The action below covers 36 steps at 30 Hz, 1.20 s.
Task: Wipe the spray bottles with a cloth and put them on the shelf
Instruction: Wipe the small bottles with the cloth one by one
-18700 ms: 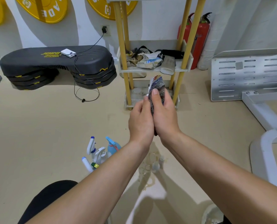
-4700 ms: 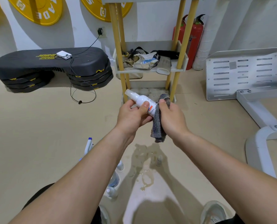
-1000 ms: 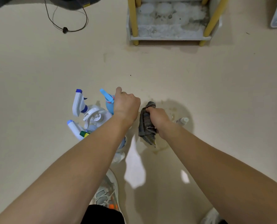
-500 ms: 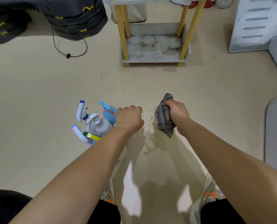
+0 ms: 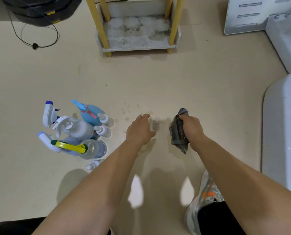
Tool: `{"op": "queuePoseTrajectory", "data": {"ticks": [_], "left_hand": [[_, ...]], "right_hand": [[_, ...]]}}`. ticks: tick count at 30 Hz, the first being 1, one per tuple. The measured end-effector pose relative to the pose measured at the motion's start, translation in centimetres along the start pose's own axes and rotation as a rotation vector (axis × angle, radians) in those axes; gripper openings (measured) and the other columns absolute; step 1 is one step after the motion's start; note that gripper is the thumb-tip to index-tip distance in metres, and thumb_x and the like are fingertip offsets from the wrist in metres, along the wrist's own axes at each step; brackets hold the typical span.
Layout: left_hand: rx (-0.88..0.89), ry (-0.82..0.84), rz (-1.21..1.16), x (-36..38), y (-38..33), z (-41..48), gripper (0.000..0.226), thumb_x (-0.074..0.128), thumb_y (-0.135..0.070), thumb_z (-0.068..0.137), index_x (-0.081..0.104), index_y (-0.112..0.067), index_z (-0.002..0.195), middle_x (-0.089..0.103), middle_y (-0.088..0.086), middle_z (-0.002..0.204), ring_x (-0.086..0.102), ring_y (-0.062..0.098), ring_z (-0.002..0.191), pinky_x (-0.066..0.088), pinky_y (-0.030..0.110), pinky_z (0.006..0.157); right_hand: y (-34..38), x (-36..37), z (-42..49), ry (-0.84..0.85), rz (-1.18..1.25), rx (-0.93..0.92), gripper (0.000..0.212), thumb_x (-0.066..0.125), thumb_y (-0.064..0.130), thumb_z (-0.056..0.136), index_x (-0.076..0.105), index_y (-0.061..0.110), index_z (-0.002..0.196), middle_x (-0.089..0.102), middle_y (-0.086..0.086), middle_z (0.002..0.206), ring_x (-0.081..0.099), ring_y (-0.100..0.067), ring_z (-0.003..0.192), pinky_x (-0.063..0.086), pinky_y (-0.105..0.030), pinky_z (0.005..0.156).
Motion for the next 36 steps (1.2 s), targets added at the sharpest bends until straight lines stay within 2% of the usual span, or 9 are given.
{"op": "queuePoseTrajectory", "data": {"ticks": [6, 11, 18, 22, 24, 27, 30, 34, 36], "left_hand": [[0.082, -0.034, -0.06, 1.6, -0.6, 3.1, 0.051, 0.066, -0.034, 0.093, 0.049, -0.032, 0.141, 0.054, -0.002, 0.134, 0.057, 0.023, 0.115, 0.047, 0.035, 0.085], [0.07, -0.064, -0.153, 1.8, -0.6, 4.0, 0.013, 0.066, -0.033, 0.089, 0.064, -0.027, 0.1, 0.063, -0.004, 0.102, 0.061, 0.022, 0.094, 0.051, 0.04, 0.077], [0.052, -0.131, -0.385, -3.5, -1.9, 1.8, 0.021, 0.077, -0.031, 0.083, 0.065, -0.023, 0.098, 0.069, -0.006, 0.098, 0.064, 0.018, 0.094, 0.049, 0.037, 0.078], [0.089, -0.152, -0.434, -9.6, -3.7, -1.1, 0.023, 0.078, -0.032, 0.083, 0.067, -0.018, 0.098, 0.068, -0.009, 0.09, 0.066, 0.018, 0.086, 0.047, 0.029, 0.07], [0.114, -0.174, -0.494, -13.0, -4.7, -3.2, 0.025, 0.081, -0.034, 0.081, 0.068, -0.02, 0.097, 0.069, -0.011, 0.088, 0.066, 0.018, 0.085, 0.046, 0.025, 0.07], [0.172, -0.226, -0.621, -18.3, -6.2, -6.9, 0.03, 0.083, -0.038, 0.076, 0.064, -0.023, 0.094, 0.075, 0.002, 0.093, 0.068, 0.019, 0.085, 0.051, 0.034, 0.078], [0.21, -0.242, -0.762, -23.0, -7.6, -11.1, 0.033, 0.08, -0.026, 0.086, 0.061, -0.01, 0.109, 0.073, 0.007, 0.092, 0.066, 0.015, 0.078, 0.05, 0.034, 0.073], [0.265, -0.275, -0.928, -27.4, -9.8, -16.2, 0.028, 0.076, -0.022, 0.09, 0.062, 0.0, 0.103, 0.074, 0.011, 0.082, 0.07, 0.017, 0.072, 0.055, 0.034, 0.073], [0.285, -0.295, -1.0, -28.4, -10.9, -18.3, 0.024, 0.075, -0.022, 0.09, 0.066, -0.002, 0.1, 0.073, 0.007, 0.075, 0.07, 0.017, 0.067, 0.057, 0.033, 0.072]], "right_hand": [[-2.3, 1.0, 2.4, 0.032, 0.065, 0.046, 0.024, 0.051, 0.029, 0.102, 0.062, 0.009, 0.095, 0.07, -0.005, 0.076, 0.066, -0.018, 0.061, 0.05, -0.026, 0.058], [-2.5, 1.8, 2.9, 0.032, 0.135, 0.087, 0.03, 0.049, 0.032, 0.103, 0.068, 0.01, 0.098, 0.072, -0.01, 0.09, 0.069, -0.027, 0.079, 0.056, -0.038, 0.077], [1.1, 0.8, 0.8, -0.035, 0.164, 0.029, 0.03, 0.044, 0.034, 0.105, 0.063, 0.015, 0.09, 0.066, -0.009, 0.096, 0.065, -0.03, 0.092, 0.053, -0.045, 0.093], [6.3, 0.4, -3.0, -0.021, 0.234, -0.093, 0.029, 0.044, 0.031, 0.106, 0.063, 0.015, 0.09, 0.067, -0.007, 0.094, 0.066, -0.024, 0.082, 0.054, -0.034, 0.076], [9.3, 0.4, -5.6, 0.017, 0.244, -0.163, 0.029, 0.045, 0.032, 0.106, 0.065, 0.017, 0.092, 0.07, -0.007, 0.096, 0.068, -0.022, 0.082, 0.056, -0.036, 0.08], [14.5, 0.3, -10.3, 0.085, 0.279, -0.292, 0.029, 0.044, 0.031, 0.107, 0.065, 0.02, 0.091, 0.071, -0.005, 0.093, 0.068, -0.02, 0.08, 0.056, -0.037, 0.082], [19.3, 0.3, -15.9, 0.202, 0.286, -0.434, 0.026, 0.045, 0.031, 0.108, 0.066, 0.023, 0.095, 0.072, 0.003, 0.093, 0.07, -0.013, 0.083, 0.055, -0.033, 0.078], [23.0, 1.8, -23.0, 0.372, 0.085, -0.703, 0.022, 0.04, 0.031, 0.11, 0.061, 0.029, 0.116, 0.071, 0.015, 0.102, 0.069, 0.005, 0.089, 0.054, -0.015, 0.08], [23.5, 2.6, -25.4, 0.33, -0.093, -0.847, 0.022, 0.036, 0.041, 0.109, 0.051, 0.042, 0.124, 0.066, 0.02, 0.112, 0.065, 0.001, 0.103, 0.05, -0.024, 0.093]]}}
Point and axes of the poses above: each hand's wrist, its own z-axis towards the middle knuckle, its own x-axis out of the palm, y = z × x, the point moved 7 cm from there along z, towards the middle knuckle
